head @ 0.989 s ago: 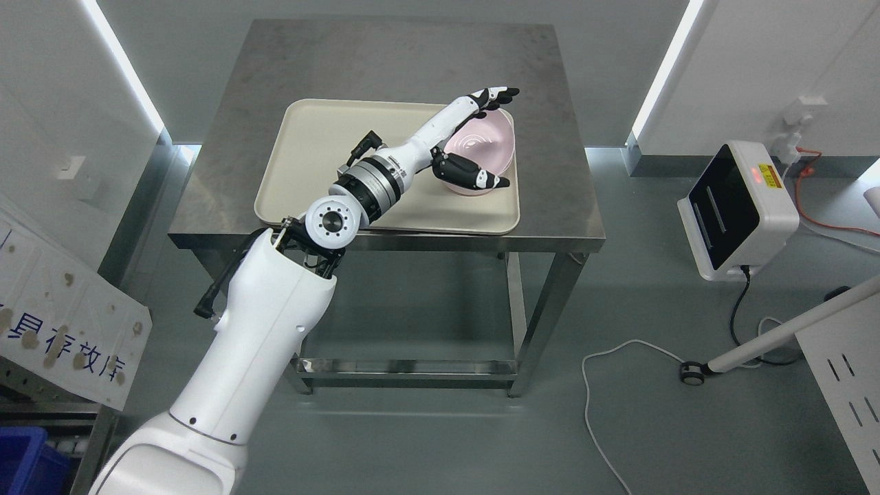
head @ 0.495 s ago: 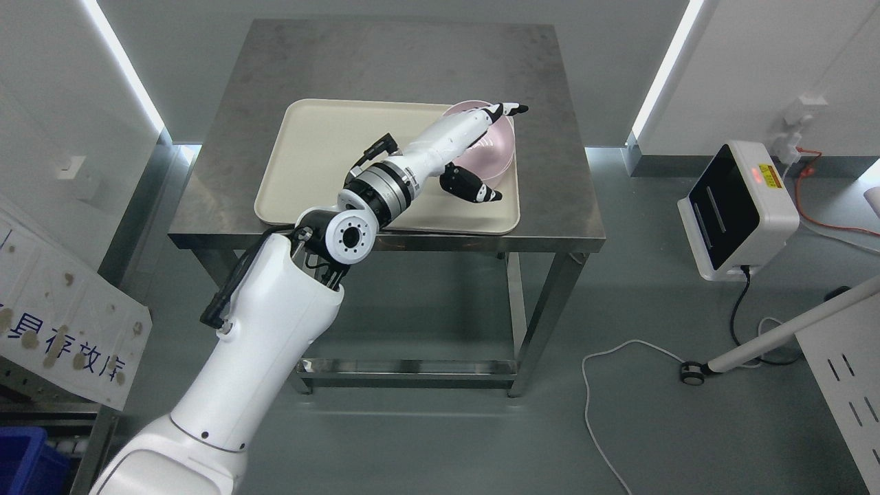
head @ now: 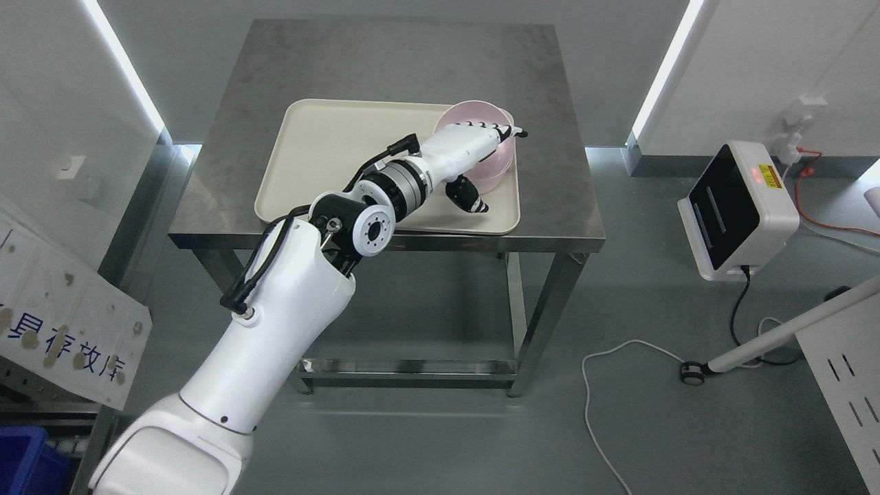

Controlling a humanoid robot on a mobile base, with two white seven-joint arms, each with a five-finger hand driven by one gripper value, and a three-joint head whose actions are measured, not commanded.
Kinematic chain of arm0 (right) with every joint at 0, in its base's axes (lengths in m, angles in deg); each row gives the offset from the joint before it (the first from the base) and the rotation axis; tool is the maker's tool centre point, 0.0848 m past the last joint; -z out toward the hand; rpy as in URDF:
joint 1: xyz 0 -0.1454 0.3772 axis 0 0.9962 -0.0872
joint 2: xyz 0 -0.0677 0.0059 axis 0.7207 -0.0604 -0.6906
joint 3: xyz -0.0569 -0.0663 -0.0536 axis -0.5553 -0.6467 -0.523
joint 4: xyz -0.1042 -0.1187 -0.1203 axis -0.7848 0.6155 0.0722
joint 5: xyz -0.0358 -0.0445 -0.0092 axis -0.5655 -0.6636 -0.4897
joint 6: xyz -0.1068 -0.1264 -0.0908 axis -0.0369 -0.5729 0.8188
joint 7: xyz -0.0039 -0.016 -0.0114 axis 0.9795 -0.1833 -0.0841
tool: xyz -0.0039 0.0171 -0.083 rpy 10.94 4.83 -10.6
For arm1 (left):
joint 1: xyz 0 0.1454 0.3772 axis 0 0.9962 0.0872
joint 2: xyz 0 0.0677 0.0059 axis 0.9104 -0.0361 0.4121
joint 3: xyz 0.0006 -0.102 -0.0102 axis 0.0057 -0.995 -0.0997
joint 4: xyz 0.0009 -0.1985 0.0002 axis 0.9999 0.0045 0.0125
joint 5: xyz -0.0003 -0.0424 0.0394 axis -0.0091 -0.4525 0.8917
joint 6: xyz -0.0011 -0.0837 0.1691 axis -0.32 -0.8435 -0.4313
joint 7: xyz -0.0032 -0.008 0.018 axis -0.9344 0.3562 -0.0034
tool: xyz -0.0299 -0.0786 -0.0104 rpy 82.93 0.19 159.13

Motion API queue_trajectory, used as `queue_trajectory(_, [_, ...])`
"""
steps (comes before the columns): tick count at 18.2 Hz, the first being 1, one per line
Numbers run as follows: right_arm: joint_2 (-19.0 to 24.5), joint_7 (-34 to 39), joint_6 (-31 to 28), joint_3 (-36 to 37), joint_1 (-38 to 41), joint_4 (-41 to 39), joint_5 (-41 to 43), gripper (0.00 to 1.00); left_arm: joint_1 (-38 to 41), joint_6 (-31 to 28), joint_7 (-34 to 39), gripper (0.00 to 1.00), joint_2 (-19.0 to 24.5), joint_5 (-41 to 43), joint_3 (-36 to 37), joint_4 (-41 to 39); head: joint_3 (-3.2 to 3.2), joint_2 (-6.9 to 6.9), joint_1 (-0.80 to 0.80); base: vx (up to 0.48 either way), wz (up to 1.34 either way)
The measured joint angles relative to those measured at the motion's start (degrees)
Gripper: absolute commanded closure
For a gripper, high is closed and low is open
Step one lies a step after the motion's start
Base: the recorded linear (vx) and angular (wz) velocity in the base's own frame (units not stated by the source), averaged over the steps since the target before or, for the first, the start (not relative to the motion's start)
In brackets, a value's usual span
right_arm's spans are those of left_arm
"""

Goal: Stack pink IKEA bowls on left shelf middle
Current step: 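Lower the held bowl into the other pink bowl, nesting them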

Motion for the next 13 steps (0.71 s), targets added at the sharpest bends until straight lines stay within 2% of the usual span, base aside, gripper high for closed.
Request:
queue_trajectory(9, [0.0, 0.0, 0.0, 0.0, 0.0, 0.0, 0.0, 0.00, 0.6, -0.2, -0.2, 0.12, 1.5, 2.3, -2.5, 3.8, 0.00, 0.00, 0.00, 0.000, 0.00])
queue_trajectory(13, [0.0, 0.0, 0.0, 0.0, 0.0, 0.0, 0.0, 0.00, 1.2, 0.1, -0.9, 0.22, 1.9, 2.6, -2.9, 4.5, 0.00, 0.00, 0.00, 0.000, 0.00])
